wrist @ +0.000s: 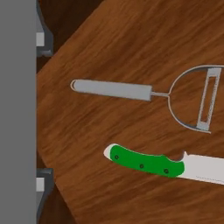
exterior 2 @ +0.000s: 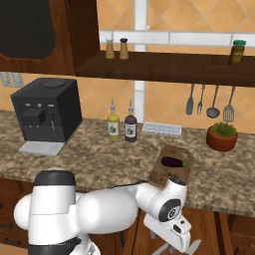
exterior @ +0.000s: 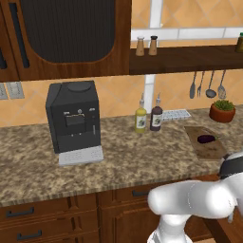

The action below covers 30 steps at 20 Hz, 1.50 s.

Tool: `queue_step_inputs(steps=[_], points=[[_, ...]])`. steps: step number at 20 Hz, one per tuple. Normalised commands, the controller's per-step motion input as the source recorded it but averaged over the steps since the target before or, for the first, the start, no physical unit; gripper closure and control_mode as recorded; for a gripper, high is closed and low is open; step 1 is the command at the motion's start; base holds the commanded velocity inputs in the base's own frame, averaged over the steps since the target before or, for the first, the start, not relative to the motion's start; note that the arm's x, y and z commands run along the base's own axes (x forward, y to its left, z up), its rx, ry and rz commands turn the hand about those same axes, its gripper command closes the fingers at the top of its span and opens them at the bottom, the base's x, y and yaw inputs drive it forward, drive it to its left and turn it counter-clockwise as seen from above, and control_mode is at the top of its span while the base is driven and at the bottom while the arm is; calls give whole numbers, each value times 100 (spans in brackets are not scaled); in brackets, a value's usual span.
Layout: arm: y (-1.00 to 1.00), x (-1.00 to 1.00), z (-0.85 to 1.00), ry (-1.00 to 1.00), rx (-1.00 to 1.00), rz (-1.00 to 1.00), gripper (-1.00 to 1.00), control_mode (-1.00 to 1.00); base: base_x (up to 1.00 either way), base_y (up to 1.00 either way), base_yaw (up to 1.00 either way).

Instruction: Place the appropriate cutting tool for cutting the eggplant skin on the cutting board.

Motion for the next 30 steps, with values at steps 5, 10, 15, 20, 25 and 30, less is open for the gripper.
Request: queue_step_inputs(steps=[5,10,15,20,25,30], points=[[18,22,-29,0,0,-8,-100,-100,0,0,0],[7,8,-33,0,0,-2,-100,-100,0,0,0],[0,0,-30,0,0,0,-100,-100,0,0,0],[1,0,-32,0,0,0,-100,-100,0,0,0],[13,0,-35,0,-1,0,-100,-100,0,0,0],[50,0,-39,0,-12,0,100,-100,0,0,0]])
